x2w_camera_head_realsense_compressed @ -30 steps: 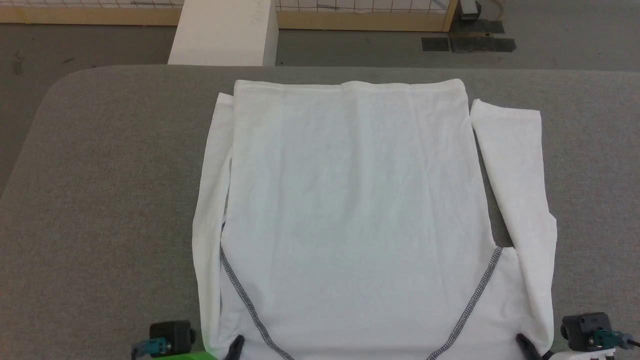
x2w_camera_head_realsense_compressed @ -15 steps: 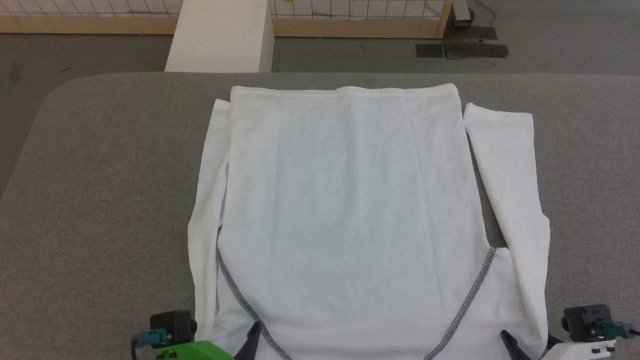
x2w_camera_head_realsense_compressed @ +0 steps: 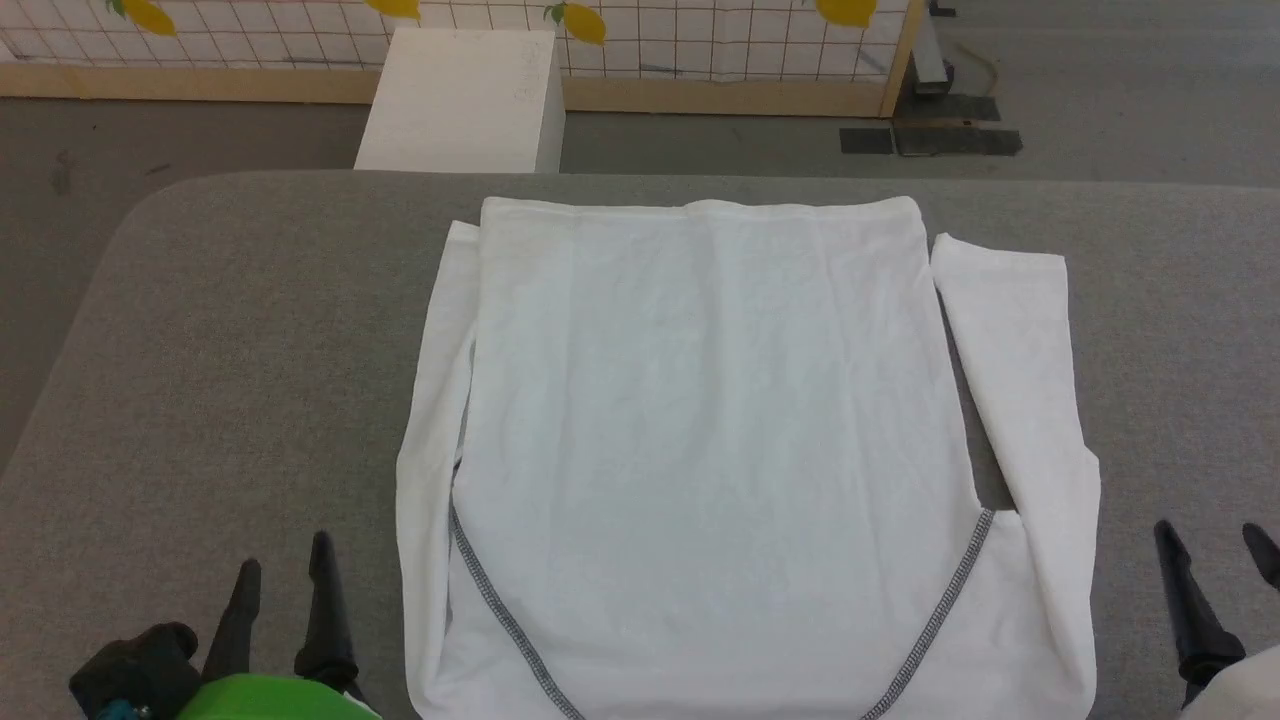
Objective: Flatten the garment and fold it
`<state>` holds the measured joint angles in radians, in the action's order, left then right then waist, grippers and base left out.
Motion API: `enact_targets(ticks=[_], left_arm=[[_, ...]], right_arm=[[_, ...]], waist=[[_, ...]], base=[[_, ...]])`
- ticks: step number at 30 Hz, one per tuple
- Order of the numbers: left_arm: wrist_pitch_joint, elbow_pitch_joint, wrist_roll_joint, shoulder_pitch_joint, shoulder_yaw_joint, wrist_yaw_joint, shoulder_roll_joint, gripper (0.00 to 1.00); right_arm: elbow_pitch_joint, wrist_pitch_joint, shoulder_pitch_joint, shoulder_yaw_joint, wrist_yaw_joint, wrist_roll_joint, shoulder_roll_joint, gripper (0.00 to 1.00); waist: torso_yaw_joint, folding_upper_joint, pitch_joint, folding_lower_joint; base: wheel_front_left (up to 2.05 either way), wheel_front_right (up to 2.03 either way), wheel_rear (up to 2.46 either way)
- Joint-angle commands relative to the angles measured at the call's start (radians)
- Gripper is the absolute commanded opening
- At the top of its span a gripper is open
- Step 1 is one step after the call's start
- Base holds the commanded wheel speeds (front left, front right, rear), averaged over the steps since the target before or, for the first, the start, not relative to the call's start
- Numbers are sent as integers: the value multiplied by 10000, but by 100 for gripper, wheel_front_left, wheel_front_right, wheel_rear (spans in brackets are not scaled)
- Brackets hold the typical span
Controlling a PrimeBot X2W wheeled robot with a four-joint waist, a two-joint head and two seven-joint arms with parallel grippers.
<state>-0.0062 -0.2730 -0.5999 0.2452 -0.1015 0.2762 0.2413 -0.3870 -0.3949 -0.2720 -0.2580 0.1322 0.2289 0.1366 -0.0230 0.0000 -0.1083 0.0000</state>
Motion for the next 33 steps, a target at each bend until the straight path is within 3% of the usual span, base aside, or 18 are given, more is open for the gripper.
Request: enact_targets(ticks=[1,5,13,22,33], left_arm=[[-631,-134,240,-190,-39,-228,-77,100],[-2202,-48,1027,-336,-112,-636,-186,100],[-2550,693,2834,-160,-105,-835,-988,100],[-2553,1164,3286,-144,395,-1461,-1672,100],[-2445,1131,3500,-1094,601,-2186,-1506,100]], right_arm=[[-207,478,199,0,-15,-256,-245,100],[-257,2020,332,140,-15,-1354,-471,100],[780,4176,158,513,-15,-2374,-853,100],[1818,4977,320,443,-15,-1837,-862,100],[1538,4825,669,453,-15,-1681,-863,100]], waist=[[4,0,45,0],[11,0,88,0],[24,0,141,0],[-16,0,96,0],[30,0,-561,0]], base=[[0,0,0],[0,0,0],[0,0,0],[0,0,0],[0,0,0]])
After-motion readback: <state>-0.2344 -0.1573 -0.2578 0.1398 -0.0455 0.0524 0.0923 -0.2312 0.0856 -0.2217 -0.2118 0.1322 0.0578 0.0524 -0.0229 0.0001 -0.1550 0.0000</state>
